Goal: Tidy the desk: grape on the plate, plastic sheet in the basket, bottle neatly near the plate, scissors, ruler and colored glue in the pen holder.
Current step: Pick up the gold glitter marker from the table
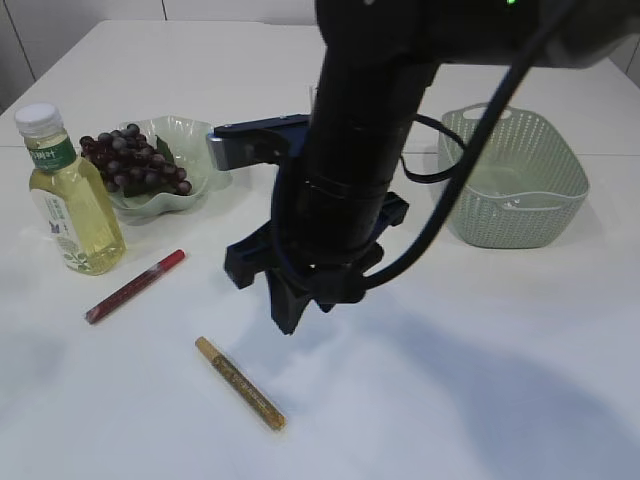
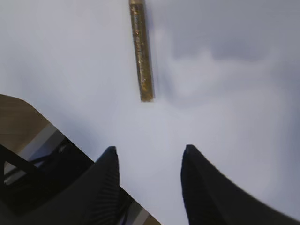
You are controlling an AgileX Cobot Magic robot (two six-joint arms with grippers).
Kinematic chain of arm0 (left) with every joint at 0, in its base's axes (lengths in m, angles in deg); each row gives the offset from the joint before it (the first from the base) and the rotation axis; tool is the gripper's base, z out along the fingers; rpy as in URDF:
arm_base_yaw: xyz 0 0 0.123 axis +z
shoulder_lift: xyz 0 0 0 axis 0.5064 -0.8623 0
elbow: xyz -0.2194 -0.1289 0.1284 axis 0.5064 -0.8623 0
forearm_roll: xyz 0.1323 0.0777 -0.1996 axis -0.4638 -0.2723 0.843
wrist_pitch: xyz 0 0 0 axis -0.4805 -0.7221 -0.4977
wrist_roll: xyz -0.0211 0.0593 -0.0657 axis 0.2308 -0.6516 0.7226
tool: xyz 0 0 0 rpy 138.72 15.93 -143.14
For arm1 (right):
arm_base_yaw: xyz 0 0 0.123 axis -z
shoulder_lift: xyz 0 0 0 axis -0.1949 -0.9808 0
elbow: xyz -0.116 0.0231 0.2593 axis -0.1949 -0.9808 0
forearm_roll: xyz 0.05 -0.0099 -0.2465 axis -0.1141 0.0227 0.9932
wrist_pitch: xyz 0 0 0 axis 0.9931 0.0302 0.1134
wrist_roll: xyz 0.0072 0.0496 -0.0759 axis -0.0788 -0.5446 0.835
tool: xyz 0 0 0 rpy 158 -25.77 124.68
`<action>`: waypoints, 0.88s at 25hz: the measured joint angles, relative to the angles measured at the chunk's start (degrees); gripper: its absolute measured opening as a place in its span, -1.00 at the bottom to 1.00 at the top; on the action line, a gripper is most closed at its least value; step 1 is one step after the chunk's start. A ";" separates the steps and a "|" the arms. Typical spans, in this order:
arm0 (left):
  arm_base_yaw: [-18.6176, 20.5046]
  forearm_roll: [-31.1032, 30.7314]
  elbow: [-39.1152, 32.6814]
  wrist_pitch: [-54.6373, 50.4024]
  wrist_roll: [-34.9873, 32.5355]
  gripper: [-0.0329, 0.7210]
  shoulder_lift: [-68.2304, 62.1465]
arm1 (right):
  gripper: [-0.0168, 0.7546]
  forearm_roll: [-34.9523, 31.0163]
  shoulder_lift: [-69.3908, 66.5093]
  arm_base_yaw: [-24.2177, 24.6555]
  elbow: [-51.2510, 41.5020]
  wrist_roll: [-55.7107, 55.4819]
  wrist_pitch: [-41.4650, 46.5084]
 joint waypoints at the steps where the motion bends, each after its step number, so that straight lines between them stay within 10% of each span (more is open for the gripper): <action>1: 0.00 -0.78 -0.99 0.00 0.43 -0.09 0.71 | -0.04 0.00 -1.13 -0.66 1.15 -0.85 0.00; 22: 0.00 -2.81 -5.02 -0.03 1.94 -0.09 6.25 | -0.04 1.01 -21.04 -5.65 19.49 -2.11 -0.11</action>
